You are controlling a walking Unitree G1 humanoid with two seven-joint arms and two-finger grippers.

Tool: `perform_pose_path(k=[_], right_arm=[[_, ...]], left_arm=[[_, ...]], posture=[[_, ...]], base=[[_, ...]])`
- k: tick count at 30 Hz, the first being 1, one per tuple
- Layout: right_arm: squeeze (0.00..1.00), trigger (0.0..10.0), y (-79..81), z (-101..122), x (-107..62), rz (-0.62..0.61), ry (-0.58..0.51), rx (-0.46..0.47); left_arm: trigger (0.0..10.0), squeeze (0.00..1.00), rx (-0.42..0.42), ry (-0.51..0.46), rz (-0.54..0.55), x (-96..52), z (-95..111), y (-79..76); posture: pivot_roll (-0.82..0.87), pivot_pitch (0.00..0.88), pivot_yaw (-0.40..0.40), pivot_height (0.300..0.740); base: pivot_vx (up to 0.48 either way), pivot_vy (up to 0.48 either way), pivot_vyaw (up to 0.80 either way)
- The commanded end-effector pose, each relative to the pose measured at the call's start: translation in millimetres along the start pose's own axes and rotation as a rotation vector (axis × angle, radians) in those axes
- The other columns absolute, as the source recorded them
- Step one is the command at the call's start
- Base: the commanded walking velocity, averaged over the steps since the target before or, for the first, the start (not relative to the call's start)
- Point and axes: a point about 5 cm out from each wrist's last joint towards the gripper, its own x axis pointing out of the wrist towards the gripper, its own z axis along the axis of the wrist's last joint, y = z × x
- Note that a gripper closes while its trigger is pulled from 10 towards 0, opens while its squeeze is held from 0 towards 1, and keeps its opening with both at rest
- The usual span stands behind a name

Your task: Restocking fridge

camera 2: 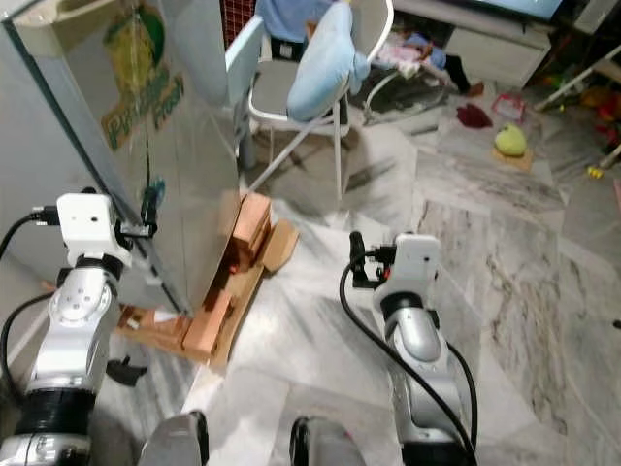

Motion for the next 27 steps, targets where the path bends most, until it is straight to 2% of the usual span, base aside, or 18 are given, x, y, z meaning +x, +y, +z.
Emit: perform_pose_path(k=[1, 2, 4, 8, 13, 16, 17, 19, 20, 21, 24, 27], right_arm=[[0.0, 10.0, -4.6, 2, -3.2, -0.014, 0.001, -0.012], [0.0, 10.0, -5.7, 2, -4.5, -0.019, 0.003, -0.012], [0.0, 10.0, -5.7, 2, -4.5, -0.019, 0.003, -0.012], [0.0, 10.0, -9.3, 3, -6.5, -0.033, 0.005, -0.02], [0.0, 10.0, -10.7, 5, -6.5, -0.04, 0.001, -0.026], [0.0, 10.0, -12.9, 5, -5.8, -0.052, -0.003, -0.03], [0.0, 10.0, -12.9, 5, -5.8, -0.052, -0.003, -0.03], [0.0, 10.0, -14.6, 7, -5.0, -0.072, -0.012, -0.034], [0.0, 10.0, -16.3, 8, -4.6, -0.091, -0.017, -0.039], [0.0, 10.0, -16.3, 8, -4.6, -0.091, -0.017, -0.039], [0.0, 10.0, -19.5, 10, -3.9, -0.124, -0.023, -0.054], [0.0, 10.0, -19.8, 10, -5.5, -0.13, -0.023, -0.057]], left_arm=[[10.0, 0.0, -0.017, 0.014, 0.006, 1.5, -4, 0.3], [10.0, 0.0, -0.03, 0.011, -0.002, 6.3, -3, -0.6], [10.0, 0.0, -0.03, 0.011, -0.002, 6.3, -3, -0.6], [10.0, 0.0, -0.013, 0.005, 0.015, 23.7, 0, -4.2], [10.0, 0.0, -0.005, -0.011, -0.007, 29.7, 3, -9.9], [10.0, 0.0, -0.023, -0.023, -0.111, 31.5, 8, -29.0], [10.0, 0.0, -0.023, -0.023, -0.111, 31.5, 8, -29.0], [10.0, 0.0, -0.016, -0.056, -0.276, 27.5, 15, -56.0], [10.0, 0.0, -0.021, -0.078, -0.387, 22.1, 21, -75.7], [10.0, 0.0, -0.021, -0.078, -0.387, 22.1, 21, -75.7], [10.0, 0.0, -0.034, -0.122, -0.567, 6.3, 31, -109.7], [10.0, 0.0, -0.057, -0.128, -0.631, -5.7, 31, -120.6]], posture=[[0.0, 0.151, -0.105, 0.74], [0.0, 0.151, -0.105, 0.74], [0.0, 0.151, -0.105, 0.74], [-0.02, 0.148, -0.1, 0.74], [-0.03, 0.144, -0.098, 0.74], [-0.02, 0.139, -0.1, 0.74], [-0.02, 0.139, -0.1, 0.74], [-0.02, 0.137, -0.101, 0.74], [-0.02, 0.133, -0.102, 0.74], [-0.02, 0.133, -0.102, 0.74], [-0.02, 0.121, -0.094, 0.74], [-0.02, 0.119, -0.094, 0.74]], base=[[0.0, 0.0, 0.0], [0.0, 0.0, 0.0], [0.0, 0.0, 0.0], [0.0, 0.0, 0.0], [0.0, 0.0, 0.0], [0.0, 0.0, 0.0], [0.0, 0.0, 0.0], [0.0, 0.0, 0.0], [0.0, 0.0, 0.0], [0.0, 0.0, 0.0], [0.0, 0.0, 0.0], [0.0, 0.0, 0.0]])
